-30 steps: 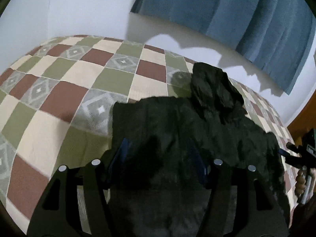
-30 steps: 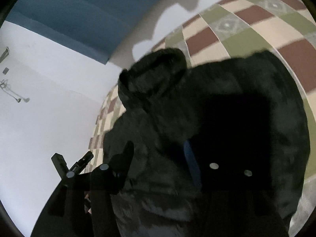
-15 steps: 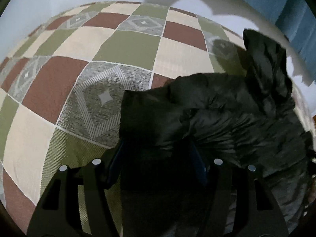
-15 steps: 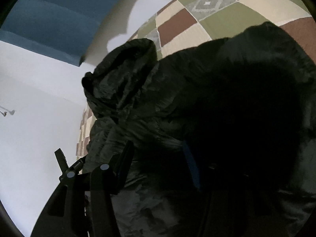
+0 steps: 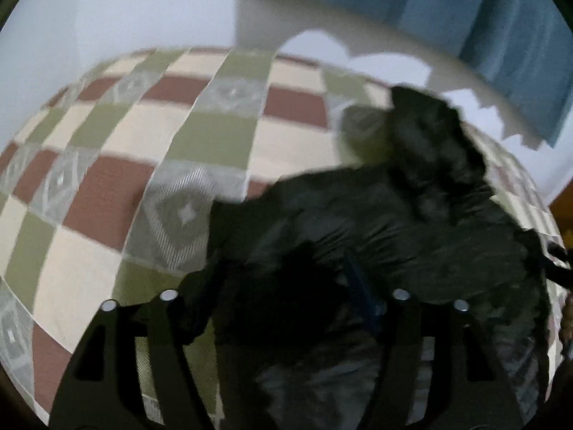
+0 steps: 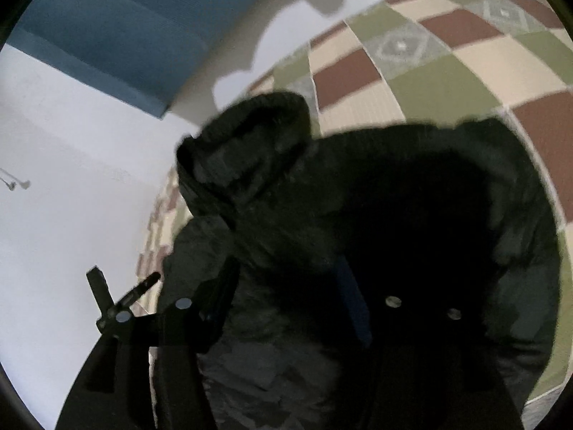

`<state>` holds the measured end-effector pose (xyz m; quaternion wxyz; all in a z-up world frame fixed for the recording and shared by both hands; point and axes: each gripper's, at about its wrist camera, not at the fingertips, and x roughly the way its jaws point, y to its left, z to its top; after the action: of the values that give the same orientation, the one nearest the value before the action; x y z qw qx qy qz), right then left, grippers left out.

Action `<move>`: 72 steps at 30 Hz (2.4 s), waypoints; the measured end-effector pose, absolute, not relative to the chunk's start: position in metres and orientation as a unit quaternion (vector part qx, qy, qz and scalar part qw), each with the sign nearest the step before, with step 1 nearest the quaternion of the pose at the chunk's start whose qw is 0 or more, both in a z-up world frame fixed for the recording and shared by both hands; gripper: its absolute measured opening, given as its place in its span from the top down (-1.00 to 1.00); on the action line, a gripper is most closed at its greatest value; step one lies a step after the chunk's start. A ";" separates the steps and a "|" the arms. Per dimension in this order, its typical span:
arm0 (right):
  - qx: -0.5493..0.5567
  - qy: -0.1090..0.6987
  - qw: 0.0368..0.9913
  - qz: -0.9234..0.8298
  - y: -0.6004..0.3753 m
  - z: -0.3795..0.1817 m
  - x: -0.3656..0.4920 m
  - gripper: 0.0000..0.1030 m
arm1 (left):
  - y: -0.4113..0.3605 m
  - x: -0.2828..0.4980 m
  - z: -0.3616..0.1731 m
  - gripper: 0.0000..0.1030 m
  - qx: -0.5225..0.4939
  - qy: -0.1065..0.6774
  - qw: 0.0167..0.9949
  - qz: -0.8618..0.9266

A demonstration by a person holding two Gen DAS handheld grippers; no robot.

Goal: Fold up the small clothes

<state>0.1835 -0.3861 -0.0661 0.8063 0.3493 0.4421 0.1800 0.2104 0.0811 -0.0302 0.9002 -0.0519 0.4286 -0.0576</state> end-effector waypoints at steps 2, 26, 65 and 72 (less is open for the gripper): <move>0.358 0.437 0.806 0.179 -0.392 -0.062 0.195 -0.13 | 0.073 0.213 -0.016 -0.44 -0.052 0.417 0.905 -0.072; 0.407 0.479 0.745 0.221 -0.354 -0.112 0.391 0.64 | -0.024 0.419 -0.058 0.34 -0.158 0.487 0.848 -0.138; 0.476 0.417 0.709 0.309 -0.364 -0.038 0.163 -0.45 | 0.049 0.173 0.013 -0.34 -0.239 0.402 0.830 -0.305; 0.446 0.479 0.706 0.271 -0.322 -0.046 0.183 -0.42 | 0.015 0.216 0.009 -0.36 -0.209 0.424 0.832 -0.290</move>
<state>0.1835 -0.3218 -0.0461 0.7057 0.4456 0.4793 0.2715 0.2160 0.0150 0.0089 0.8319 -0.2087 0.4245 -0.2902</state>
